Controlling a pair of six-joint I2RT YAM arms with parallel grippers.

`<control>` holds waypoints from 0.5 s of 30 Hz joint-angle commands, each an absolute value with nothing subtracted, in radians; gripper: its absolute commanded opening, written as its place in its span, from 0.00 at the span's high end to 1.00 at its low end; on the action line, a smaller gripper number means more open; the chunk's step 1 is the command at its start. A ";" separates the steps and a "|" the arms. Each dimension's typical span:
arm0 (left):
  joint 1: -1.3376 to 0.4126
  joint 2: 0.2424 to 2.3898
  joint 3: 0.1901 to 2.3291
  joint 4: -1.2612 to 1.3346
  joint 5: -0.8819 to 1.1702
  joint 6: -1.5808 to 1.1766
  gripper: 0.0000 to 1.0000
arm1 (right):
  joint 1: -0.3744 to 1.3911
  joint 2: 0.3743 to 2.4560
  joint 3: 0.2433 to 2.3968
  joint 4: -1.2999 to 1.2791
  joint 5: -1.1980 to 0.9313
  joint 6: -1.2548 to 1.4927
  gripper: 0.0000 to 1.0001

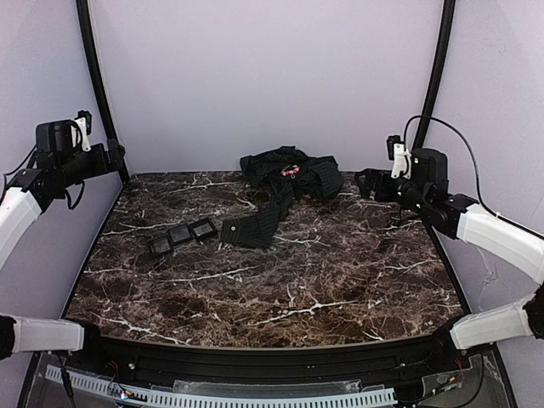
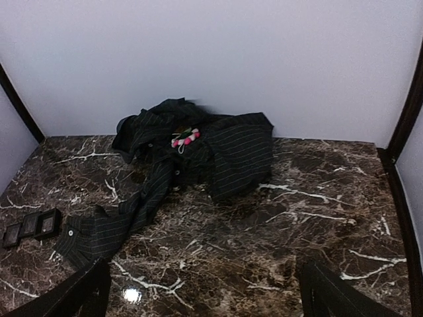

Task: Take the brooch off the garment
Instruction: Move the crumpled clothing to the center of the board.

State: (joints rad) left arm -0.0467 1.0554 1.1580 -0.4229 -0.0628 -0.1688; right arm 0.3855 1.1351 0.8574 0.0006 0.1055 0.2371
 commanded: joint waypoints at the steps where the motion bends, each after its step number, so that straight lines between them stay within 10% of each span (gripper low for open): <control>1: -0.082 1.118 1.195 -0.408 -0.057 -0.148 0.00 | 0.478 1.319 0.980 -0.003 0.081 0.263 0.01; 15: -0.073 1.130 1.114 -0.408 -0.121 -0.148 0.00 | 0.637 2.005 1.494 -0.056 0.005 0.373 0.05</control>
State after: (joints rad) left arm -0.0803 1.1477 1.1419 -0.4107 -0.1169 -0.1635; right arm 0.6106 1.8656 1.3853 -0.0265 0.0517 0.3405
